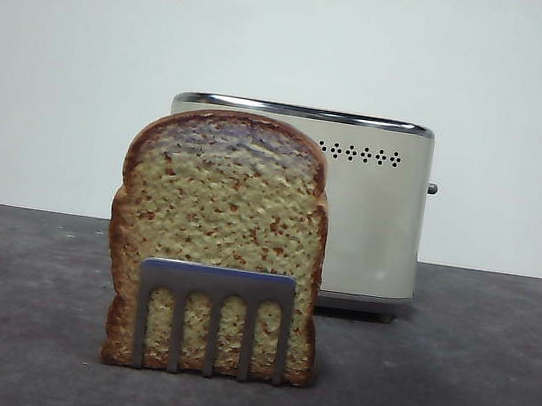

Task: Pick up a slice of bread from the rack,put the bread on the toaster,press the button

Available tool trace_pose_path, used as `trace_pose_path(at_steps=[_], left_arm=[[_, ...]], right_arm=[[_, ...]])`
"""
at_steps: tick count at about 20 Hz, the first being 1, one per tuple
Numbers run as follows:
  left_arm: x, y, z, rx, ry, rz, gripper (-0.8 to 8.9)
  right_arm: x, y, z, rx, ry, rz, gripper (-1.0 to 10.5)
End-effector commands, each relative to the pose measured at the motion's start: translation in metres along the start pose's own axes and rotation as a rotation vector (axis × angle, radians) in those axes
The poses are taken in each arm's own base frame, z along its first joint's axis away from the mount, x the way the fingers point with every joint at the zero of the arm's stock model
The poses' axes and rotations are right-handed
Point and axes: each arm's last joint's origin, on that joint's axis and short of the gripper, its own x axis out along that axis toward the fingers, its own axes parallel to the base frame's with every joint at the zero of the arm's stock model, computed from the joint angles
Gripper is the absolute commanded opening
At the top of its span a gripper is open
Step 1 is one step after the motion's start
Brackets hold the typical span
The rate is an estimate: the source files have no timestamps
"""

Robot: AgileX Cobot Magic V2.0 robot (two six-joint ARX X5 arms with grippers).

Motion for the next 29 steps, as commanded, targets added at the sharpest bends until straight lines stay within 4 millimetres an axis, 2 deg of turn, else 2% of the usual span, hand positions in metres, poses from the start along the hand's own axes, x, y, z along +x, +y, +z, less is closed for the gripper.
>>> trace_pose_path(at_steps=[1,9,11,15,19,22,25,26,27,29], left_arm=[[0.001,-0.001,0.006,-0.019,0.079,-0.040,-0.05],[0.013,-0.004,0.022,-0.018,0.300,-0.214,-0.05],[0.018,-0.005,0.026,-0.006,0.341,-0.279,-0.05],[0.029,-0.011,0.034,0.085,0.437,-0.457,-0.05],[0.040,-0.028,0.033,0.234,0.479,-0.595,-0.05],[0.045,-0.051,0.029,0.367,0.516,-0.701,0.00],[0.047,-0.076,0.034,0.531,0.543,-0.727,0.03],[0.047,-0.084,0.038,0.582,0.540,-0.737,0.37],[0.046,-0.092,0.043,0.625,0.532,-0.752,1.10],[0.046,-0.109,0.054,0.683,0.518,-0.771,3.30]], right_arm=[[0.000,0.000,0.003,0.011,0.073,-0.003,0.0],[0.011,0.002,0.010,0.004,0.217,0.039,0.0],[0.016,0.005,0.010,-0.023,0.255,0.123,0.0],[0.032,0.013,0.010,-0.063,0.358,0.424,0.0],[0.049,0.015,0.010,-0.046,0.440,0.528,0.0],[0.058,0.016,0.010,-0.030,0.481,0.552,0.0],[0.062,0.016,0.009,-0.018,0.503,0.564,0.0],[0.063,0.016,0.009,-0.017,0.509,0.565,0.0],[0.062,0.016,0.009,-0.014,0.517,0.565,0.0],[0.060,0.016,0.011,-0.013,0.522,0.564,0.0]])
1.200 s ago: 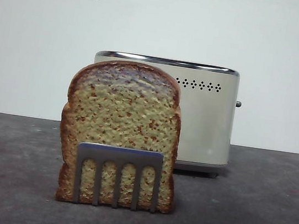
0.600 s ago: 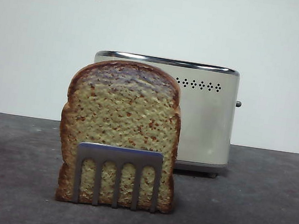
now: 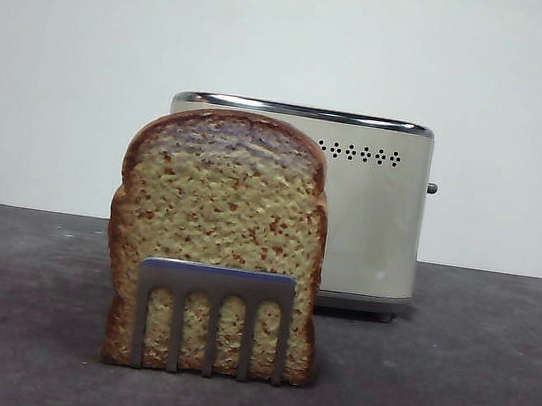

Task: Pick up a slice of bread from the rack,put the bread on the toaster,press the button

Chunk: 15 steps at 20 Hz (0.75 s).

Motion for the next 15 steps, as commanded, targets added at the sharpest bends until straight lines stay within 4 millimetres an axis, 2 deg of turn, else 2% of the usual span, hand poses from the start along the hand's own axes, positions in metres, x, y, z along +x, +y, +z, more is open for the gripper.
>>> trace_pose_path(at_steps=[1,3,6,9,15], left_arm=[[0.001,-0.006,0.020,0.082,0.013,0.005,4.28],[0.006,-0.009,0.035,0.121,0.063,0.033,5.41],[0.026,-0.012,0.049,0.166,0.161,0.059,5.47],[0.049,-0.017,0.054,0.203,0.230,0.021,7.68],[0.074,-0.025,0.059,0.312,0.321,0.095,7.88]], right_arm=[[-0.004,0.003,0.003,-0.023,-0.012,0.003,0.0],[-0.007,0.004,0.005,-0.029,-0.020,0.001,0.0],[-0.010,0.006,0.007,-0.040,-0.034,0.000,0.0],[-0.011,0.007,0.008,-0.056,-0.037,-0.001,0.0],[-0.011,0.007,0.008,-0.064,-0.034,-0.001,0.0]])
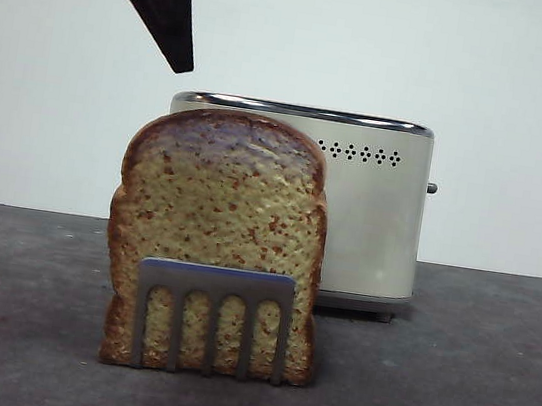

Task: Pick up a slice of bread from the rack,put the bread on the toaster,press the button

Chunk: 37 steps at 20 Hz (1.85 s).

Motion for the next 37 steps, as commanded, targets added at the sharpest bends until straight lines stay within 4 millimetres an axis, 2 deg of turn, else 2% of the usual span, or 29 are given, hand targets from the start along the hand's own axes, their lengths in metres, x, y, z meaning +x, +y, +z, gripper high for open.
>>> trace_pose_path(at_steps=[1,6,7,10,13,16,17,21,33,37], left_arm=[[0.006,-0.001,0.004,0.046,0.013,-0.002,7.84],[0.028,0.005,0.014,0.046,0.024,-0.008,7.77],[0.034,0.006,0.016,0.045,0.039,-0.014,7.45],[0.047,0.009,0.019,0.042,0.073,-0.027,5.40],[0.049,0.010,0.020,0.044,0.076,-0.003,3.71],[0.049,0.010,0.019,0.044,0.080,-0.006,1.59],[0.049,0.010,0.019,0.047,0.080,-0.006,1.08],[0.049,0.010,0.020,0.057,0.076,-0.005,0.12],[0.049,0.011,0.022,0.071,0.056,0.005,-0.08],[0.036,0.013,0.027,0.079,0.040,0.019,-0.08]], right_arm=[[-0.001,0.001,0.001,-0.016,-0.004,0.003,0.0],[-0.001,0.001,0.001,-0.024,-0.005,0.002,0.0],[-0.001,0.001,0.001,-0.024,-0.005,0.002,0.0],[-0.001,0.001,0.001,-0.032,-0.005,0.002,0.0],[-0.001,0.001,0.001,-0.035,-0.005,0.002,0.0],[-0.001,0.001,0.001,-0.038,-0.005,0.002,0.0],[-0.001,0.001,0.001,-0.038,-0.005,0.002,0.0],[-0.001,0.001,0.001,-0.039,-0.005,0.002,0.0],[-0.001,0.000,0.001,-0.039,-0.005,0.001,0.0],[-0.001,0.000,0.001,-0.039,-0.004,-0.005,0.0]])
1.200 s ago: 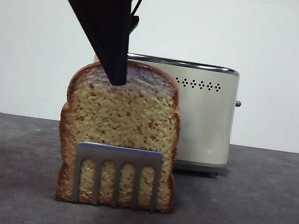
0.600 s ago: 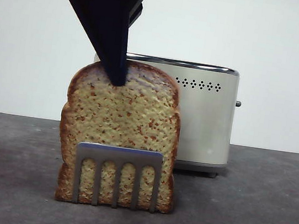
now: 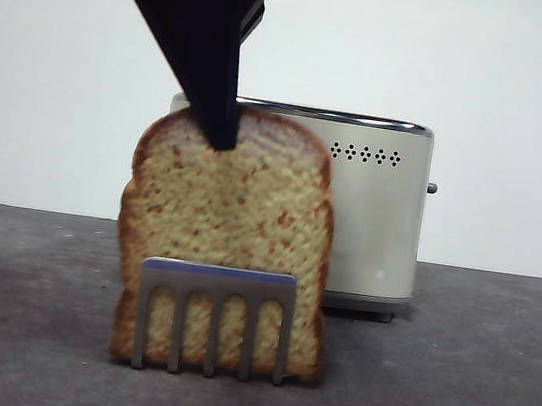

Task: Pick up a slice of bread from the rack,put the bread on the toaster,press the button

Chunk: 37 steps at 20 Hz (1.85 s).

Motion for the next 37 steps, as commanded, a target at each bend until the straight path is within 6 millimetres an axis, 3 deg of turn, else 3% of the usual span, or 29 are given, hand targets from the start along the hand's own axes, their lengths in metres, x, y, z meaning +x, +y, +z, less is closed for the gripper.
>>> trace_pose_path(at_steps=[1,6,10,15,18,22,31,37], left_arm=[[-0.013,0.003,0.006,0.027,-0.012,0.029,-0.08],[-0.061,0.006,0.013,0.034,-0.015,0.048,-0.08],[-0.112,0.009,0.022,0.036,-0.136,0.116,-0.08],[-0.173,0.013,0.027,0.090,-0.277,0.315,-0.09],[-0.193,0.015,0.024,0.120,-0.267,0.451,-0.10],[-0.192,0.026,0.021,0.141,-0.237,0.473,-0.10],[-0.155,0.063,0.034,0.140,-0.186,0.416,-0.11],[-0.155,0.082,0.033,0.104,-0.258,0.439,-0.12]], right_arm=[[-0.001,0.000,0.001,-0.013,-0.004,-0.003,0.0],[-0.001,0.000,0.001,-0.013,-0.004,-0.003,0.0],[-0.001,0.000,0.001,-0.015,-0.004,-0.003,0.0],[-0.001,0.000,0.000,-0.010,0.004,-0.002,0.0],[-0.001,0.000,0.000,-0.009,0.005,-0.002,0.0],[-0.001,0.001,0.000,-0.009,0.006,-0.002,0.0],[-0.001,0.001,-0.001,-0.003,0.015,0.000,0.0],[-0.001,0.001,-0.001,-0.004,0.014,0.000,0.0]])
